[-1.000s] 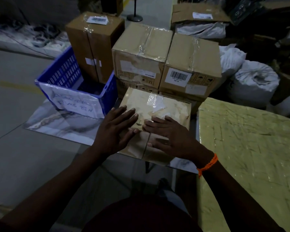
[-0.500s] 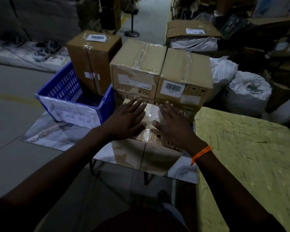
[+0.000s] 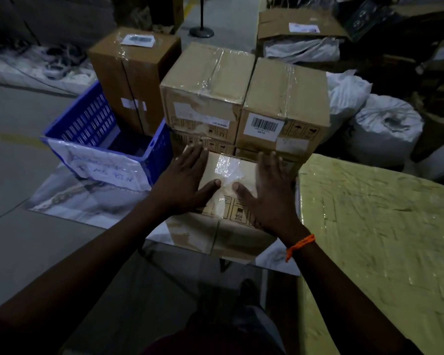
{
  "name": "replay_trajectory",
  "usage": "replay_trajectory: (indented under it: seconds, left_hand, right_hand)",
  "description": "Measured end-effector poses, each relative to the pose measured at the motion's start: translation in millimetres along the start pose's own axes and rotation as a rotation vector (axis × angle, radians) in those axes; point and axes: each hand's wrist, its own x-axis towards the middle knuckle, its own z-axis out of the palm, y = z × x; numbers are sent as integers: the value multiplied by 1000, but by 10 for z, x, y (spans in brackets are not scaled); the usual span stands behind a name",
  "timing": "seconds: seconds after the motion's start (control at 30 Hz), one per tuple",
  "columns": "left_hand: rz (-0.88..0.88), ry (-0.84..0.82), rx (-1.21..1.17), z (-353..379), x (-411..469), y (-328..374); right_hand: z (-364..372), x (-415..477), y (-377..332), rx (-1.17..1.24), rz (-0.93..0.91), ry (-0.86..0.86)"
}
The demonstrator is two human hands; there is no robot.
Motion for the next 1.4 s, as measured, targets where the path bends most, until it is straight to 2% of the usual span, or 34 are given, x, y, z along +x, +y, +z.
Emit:
replay_trajectory:
  seconds: [0.1,0.17,0.3,0.4,0.5,0.63,0.73,0.83,0.9,0.97,1.1,1.17,1.4]
  left_hand:
    - [-245,155,-298,-21,-21,36]
    - [-343,212,-438,-24,-31,33]
    - [-401,72,-658,-25,-117,-40]
    - [-458,50,-849,-78,-322,5]
    - [-471,147,-822,-106,-591,57]
    - [-438,357,-799,-53,-911,27]
    - [-444,504,-967,60,-1148,-30]
    - [-619,555,-1168,192,-1294,-91]
    - [-717,537,-1396,296,-1357,-178]
    - [-745,426,-1512,412,-1390,-226]
    - [-753,190,-1425,642,-1454,-170]
    - [-759,141,-1395,761,-1468,-134]
    - [-744,176,-1315,1042,-1427,-94]
  right_hand:
    - [-26,-64,3,455,267,115]
    - [-45,-103,-7,589,342,186]
    - [-79,-209,-61,668,346,187]
    - [-89,-325,-102,692,327,161]
    - [-70,-443,-168,733,325,165]
    - [-126,-572,-288,798,303,160]
    - [-139,-667,-333,857,302,213]
    - [-55,-774,-308,942,344,232]
    - [33,-840,-248,928,349,251]
    - [159,-854,-148,944,402,208]
    - [411,-895,66,1065,617,-66]
    - [543,-994,155,1049,598,-189]
    - [793,-1145,249,829,522,-169]
